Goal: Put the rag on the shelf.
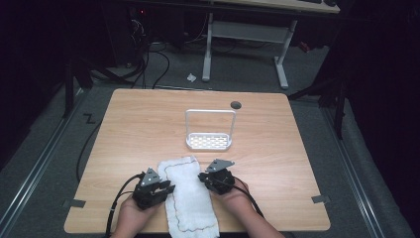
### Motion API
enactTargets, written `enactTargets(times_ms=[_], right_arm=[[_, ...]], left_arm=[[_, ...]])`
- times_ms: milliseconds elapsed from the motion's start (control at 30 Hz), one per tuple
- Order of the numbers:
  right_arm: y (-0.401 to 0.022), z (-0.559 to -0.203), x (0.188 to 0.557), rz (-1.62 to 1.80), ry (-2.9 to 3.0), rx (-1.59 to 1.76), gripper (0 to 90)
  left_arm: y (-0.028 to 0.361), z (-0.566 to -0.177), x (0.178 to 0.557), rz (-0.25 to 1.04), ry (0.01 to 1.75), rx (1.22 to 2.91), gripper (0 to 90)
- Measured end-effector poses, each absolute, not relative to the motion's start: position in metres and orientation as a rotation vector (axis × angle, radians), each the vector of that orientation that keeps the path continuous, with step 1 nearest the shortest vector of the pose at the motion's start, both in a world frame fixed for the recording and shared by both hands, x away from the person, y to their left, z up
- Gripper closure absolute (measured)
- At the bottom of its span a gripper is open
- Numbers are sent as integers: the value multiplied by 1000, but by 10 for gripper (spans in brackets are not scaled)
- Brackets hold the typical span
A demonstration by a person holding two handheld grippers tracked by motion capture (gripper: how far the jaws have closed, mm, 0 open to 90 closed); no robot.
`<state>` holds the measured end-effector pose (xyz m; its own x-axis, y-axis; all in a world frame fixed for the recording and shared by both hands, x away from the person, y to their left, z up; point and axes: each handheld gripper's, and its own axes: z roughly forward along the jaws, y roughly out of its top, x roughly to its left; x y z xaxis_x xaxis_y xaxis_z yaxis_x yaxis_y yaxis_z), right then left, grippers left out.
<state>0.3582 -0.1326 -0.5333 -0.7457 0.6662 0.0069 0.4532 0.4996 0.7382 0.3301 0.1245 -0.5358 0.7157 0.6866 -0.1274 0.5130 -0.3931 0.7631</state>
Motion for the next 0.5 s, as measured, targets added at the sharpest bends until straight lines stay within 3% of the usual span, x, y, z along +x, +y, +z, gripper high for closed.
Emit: enactTargets(times_ms=[400,500], right_arm=[[-202,-533,319,1071,2415,1074,853],[-211,-533,309,1070,2407,1071,853]], left_arm=[[64,-537,329,177,729,2130,709],[58,-538,320,203,660,2148,673]])
